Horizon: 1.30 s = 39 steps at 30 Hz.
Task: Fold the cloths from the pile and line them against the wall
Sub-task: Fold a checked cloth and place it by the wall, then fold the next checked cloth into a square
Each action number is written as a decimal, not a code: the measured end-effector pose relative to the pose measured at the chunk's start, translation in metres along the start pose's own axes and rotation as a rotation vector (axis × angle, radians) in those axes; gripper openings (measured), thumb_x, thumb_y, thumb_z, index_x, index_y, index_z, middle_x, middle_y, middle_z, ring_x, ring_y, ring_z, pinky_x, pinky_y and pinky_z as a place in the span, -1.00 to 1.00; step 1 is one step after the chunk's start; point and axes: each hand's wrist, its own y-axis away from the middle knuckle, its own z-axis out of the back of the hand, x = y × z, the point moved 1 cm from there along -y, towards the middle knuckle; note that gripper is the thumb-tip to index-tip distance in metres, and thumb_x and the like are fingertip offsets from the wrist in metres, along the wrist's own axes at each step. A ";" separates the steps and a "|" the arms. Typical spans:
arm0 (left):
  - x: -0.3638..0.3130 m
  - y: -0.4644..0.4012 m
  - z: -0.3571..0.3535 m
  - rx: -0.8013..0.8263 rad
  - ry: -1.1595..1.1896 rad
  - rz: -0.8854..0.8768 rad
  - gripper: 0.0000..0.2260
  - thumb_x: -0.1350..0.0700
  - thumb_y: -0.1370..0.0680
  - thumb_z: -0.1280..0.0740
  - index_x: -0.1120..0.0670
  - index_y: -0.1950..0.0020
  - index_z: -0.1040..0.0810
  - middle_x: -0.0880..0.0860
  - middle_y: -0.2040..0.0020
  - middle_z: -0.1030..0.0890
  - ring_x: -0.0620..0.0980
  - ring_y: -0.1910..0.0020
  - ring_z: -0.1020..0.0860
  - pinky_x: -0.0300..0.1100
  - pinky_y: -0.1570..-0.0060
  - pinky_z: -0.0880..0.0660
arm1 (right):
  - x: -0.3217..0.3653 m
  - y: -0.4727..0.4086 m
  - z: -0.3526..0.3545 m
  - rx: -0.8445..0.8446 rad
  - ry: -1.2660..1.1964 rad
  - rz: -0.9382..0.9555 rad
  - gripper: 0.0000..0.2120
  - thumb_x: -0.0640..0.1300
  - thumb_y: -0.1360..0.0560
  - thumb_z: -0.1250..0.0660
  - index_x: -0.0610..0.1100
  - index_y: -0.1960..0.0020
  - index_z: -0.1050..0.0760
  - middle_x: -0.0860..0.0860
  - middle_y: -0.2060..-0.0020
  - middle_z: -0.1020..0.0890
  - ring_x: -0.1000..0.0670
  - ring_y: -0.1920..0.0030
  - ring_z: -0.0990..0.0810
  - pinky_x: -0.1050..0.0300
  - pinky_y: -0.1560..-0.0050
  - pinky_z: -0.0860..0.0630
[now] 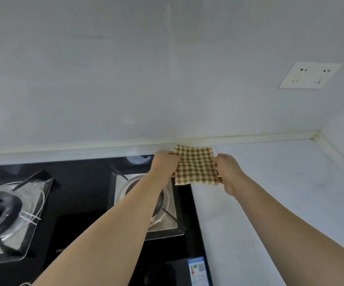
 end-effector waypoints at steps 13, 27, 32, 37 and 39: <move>0.027 -0.148 -0.110 -0.135 -0.104 0.015 -0.83 0.20 -0.52 -0.35 0.16 0.28 -0.57 0.13 0.24 -0.64 0.16 0.13 -0.66 0.12 0.02 -0.61 | -0.040 -0.163 0.035 0.060 0.012 -0.021 -0.47 -0.28 -0.58 -0.11 -0.11 -0.53 -0.15 -0.07 -0.42 -0.35 -0.06 -0.32 -0.37 0.12 -0.16 -0.25; -0.003 -0.093 -0.094 -0.208 -0.509 -0.236 -0.79 0.13 -0.61 -0.16 0.10 -0.21 -0.45 -0.02 -0.06 -0.50 0.00 0.06 -0.49 -0.20 0.14 -0.41 | -0.028 -0.133 0.026 -0.107 0.395 0.390 -0.50 -0.24 -0.54 -0.16 -0.19 -0.47 -0.22 -0.12 -0.39 -0.36 -0.11 -0.36 -0.35 0.00 -0.32 -0.34; 0.006 -0.036 -0.030 -0.293 -0.861 -0.626 -0.65 0.13 -0.63 -0.16 0.15 -0.41 -0.38 0.08 -0.35 -0.45 0.07 -0.31 -0.41 -0.12 -0.26 -0.37 | -0.005 -0.053 -0.014 -0.116 0.477 0.745 -0.53 -0.27 -0.54 -0.21 -0.18 -0.44 -0.27 -0.07 -0.35 -0.40 -0.04 -0.37 -0.32 0.13 -0.40 -0.26; 0.021 0.023 0.049 -0.344 -1.041 -0.805 -0.60 0.08 -0.60 -0.09 0.26 -0.32 -0.47 0.21 -0.27 -0.53 0.17 -0.26 -0.48 0.00 -0.35 -0.35 | 0.008 0.032 -0.068 -0.054 0.531 0.920 -0.54 -0.26 -0.55 -0.21 -0.17 -0.43 -0.27 -0.06 -0.37 -0.39 -0.01 -0.39 -0.32 0.15 -0.40 -0.27; 0.026 0.044 0.085 -0.360 -1.080 -0.831 -0.58 0.05 -0.60 -0.05 0.25 -0.31 -0.47 0.20 -0.28 -0.51 0.18 -0.28 -0.46 0.09 -0.36 -0.36 | 0.013 0.064 -0.091 -0.020 0.557 0.930 -0.54 -0.25 -0.56 -0.20 -0.15 -0.45 -0.25 -0.05 -0.40 -0.36 -0.01 -0.41 -0.29 0.12 -0.42 -0.28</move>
